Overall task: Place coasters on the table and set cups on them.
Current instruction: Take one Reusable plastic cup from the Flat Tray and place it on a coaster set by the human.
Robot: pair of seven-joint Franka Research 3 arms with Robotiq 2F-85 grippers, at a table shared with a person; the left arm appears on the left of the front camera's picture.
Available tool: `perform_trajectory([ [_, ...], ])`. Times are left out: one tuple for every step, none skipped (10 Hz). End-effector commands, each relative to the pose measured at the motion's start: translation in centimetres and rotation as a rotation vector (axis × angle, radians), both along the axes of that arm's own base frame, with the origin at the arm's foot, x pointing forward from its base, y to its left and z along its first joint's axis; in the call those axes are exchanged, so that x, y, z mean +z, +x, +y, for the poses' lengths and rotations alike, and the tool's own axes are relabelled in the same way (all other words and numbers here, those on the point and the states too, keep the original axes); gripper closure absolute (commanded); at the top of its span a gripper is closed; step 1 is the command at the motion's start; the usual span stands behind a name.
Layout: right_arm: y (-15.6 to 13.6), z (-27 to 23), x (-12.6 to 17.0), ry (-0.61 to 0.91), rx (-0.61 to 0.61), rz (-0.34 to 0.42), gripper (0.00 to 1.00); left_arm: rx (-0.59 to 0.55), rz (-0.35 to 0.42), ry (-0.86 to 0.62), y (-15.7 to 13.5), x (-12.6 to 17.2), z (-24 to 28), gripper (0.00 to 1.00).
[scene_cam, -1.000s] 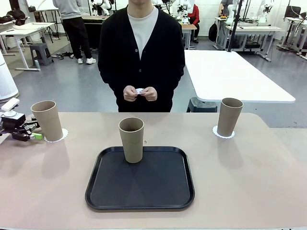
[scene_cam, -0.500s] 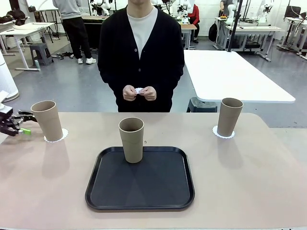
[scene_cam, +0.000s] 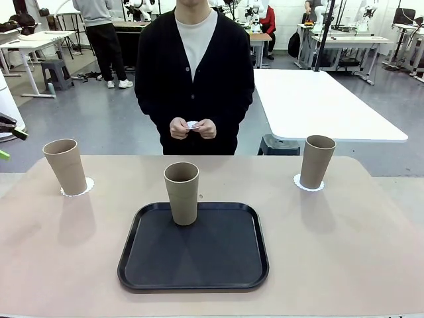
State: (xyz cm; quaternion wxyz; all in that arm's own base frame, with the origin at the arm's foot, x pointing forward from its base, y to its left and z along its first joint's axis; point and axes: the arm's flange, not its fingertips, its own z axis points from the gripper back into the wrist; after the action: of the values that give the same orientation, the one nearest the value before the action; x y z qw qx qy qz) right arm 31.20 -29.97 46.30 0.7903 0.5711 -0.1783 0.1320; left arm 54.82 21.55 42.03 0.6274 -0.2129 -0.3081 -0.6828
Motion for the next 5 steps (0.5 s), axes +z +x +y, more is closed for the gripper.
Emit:
perform_trajectory([
  [-0.1,0.0,0.0,0.003,0.003,-0.008,0.0,0.131,0.041,0.143,-2.9,1.0,-3.8,0.0],
  [-0.1,0.0,0.0,0.003,0.003,-0.008,0.0,0.213,0.046,0.219,-4.6,2.9,-5.3,0.0],
  [-0.1,0.0,0.0,0.003,0.003,-0.008,0.0,0.259,0.031,0.28,-5.8,4.6,-6.5,0.0],
  [-0.1,0.0,0.0,0.003,0.003,-0.008,0.0,0.317,0.05,0.334,-6.9,6.1,-7.7,0.0],
  [-0.1,0.0,0.0,0.003,0.003,-0.008,0.0,0.334,0.114,0.362,-7.8,7.6,-8.5,0.0],
])
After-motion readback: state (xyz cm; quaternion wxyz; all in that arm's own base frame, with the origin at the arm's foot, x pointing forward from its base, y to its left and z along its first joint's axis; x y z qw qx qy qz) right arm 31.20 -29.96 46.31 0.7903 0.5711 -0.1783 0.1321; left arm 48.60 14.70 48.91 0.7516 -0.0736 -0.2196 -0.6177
